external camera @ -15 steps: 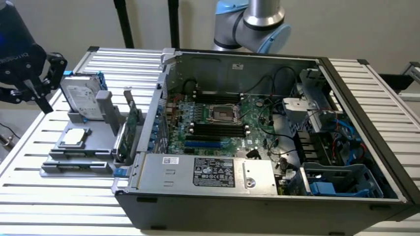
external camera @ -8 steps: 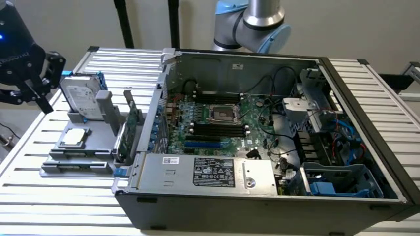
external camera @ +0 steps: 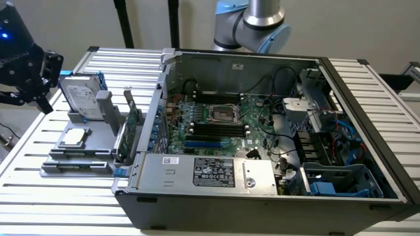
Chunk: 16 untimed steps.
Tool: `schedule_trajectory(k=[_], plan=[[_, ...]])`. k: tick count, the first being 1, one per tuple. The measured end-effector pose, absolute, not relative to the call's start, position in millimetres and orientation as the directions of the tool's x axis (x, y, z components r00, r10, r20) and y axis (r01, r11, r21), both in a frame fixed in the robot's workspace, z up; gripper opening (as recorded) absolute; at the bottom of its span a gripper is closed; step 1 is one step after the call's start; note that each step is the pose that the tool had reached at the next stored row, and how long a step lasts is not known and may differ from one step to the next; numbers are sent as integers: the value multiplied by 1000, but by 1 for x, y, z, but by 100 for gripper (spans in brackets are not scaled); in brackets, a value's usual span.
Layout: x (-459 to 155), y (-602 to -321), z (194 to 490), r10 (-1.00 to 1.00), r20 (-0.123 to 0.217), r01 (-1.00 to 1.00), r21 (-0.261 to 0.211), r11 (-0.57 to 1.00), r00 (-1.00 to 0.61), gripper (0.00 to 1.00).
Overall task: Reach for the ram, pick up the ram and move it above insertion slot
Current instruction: 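Pick up the ram and move it above insertion slot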
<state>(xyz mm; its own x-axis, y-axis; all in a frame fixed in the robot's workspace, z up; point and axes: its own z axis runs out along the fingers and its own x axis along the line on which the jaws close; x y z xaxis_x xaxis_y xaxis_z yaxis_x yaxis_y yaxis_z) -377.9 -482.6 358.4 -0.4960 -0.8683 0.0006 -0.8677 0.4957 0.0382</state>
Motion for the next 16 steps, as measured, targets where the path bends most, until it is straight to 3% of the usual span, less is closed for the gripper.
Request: schedule_trajectory(k=[16], plan=[[-378, -483, 356, -974, 1, -973, 38, 227, -227, 11]])
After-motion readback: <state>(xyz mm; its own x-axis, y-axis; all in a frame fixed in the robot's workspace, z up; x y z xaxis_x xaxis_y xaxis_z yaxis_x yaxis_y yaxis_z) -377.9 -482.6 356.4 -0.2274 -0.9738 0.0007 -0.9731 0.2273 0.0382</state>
